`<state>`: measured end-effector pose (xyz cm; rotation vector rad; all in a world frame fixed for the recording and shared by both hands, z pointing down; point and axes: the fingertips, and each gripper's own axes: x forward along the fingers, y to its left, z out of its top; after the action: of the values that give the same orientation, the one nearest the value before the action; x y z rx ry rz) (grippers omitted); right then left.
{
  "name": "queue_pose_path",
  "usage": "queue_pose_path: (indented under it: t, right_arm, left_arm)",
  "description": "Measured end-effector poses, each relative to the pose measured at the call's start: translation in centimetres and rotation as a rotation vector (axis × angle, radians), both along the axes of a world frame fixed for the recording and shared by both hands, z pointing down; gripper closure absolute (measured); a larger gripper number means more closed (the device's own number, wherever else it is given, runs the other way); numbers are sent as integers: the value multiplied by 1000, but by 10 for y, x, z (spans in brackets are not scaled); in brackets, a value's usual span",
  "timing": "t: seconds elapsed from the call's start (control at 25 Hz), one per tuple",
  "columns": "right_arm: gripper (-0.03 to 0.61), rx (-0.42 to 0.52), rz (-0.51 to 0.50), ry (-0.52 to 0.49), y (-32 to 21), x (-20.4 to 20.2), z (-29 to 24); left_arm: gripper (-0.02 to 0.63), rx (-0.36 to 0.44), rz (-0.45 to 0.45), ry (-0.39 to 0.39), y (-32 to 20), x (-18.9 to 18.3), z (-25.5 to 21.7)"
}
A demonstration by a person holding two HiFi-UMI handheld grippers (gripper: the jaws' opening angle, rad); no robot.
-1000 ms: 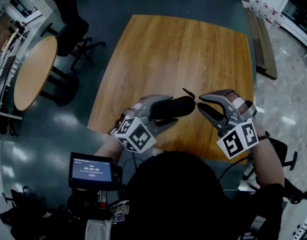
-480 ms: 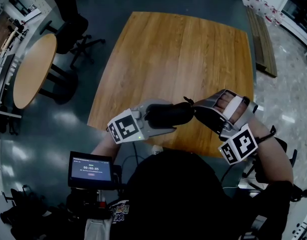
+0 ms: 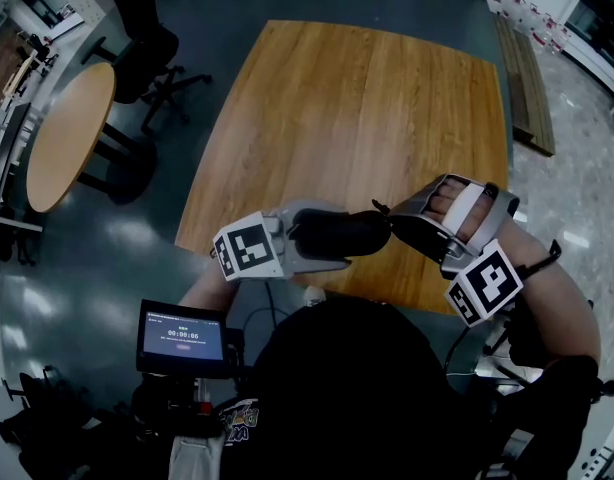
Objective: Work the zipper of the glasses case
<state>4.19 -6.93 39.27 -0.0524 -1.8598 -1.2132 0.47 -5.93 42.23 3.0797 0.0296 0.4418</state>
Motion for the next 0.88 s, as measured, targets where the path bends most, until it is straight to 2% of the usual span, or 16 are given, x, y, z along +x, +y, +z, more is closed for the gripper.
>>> queue_pose_path:
  t: [0.12, 0.32, 0.4, 0.52, 0.72, 0.88]
  right_arm:
    - [545, 7, -21, 27, 1, -3, 0]
    - [521, 7, -27, 21, 0, -8, -1]
    - [575, 6, -29, 15, 3, -7, -3]
    - [569, -7, -23, -12, 6, -8, -8]
    - [572, -74, -1, -115, 3, -19, -25]
    - [572, -135, -23, -183, 18, -27, -34]
  left_arm:
    - [311, 2, 32, -30, 4, -2, 5]
    - [311, -6, 50, -35, 8, 1, 8]
    - [313, -24, 54, -21, 11, 2, 6]
    - [311, -68, 68, -13, 15, 5, 4]
    - [299, -316, 194, 48, 30, 13, -10]
    - [267, -526, 364, 179, 49, 22, -51]
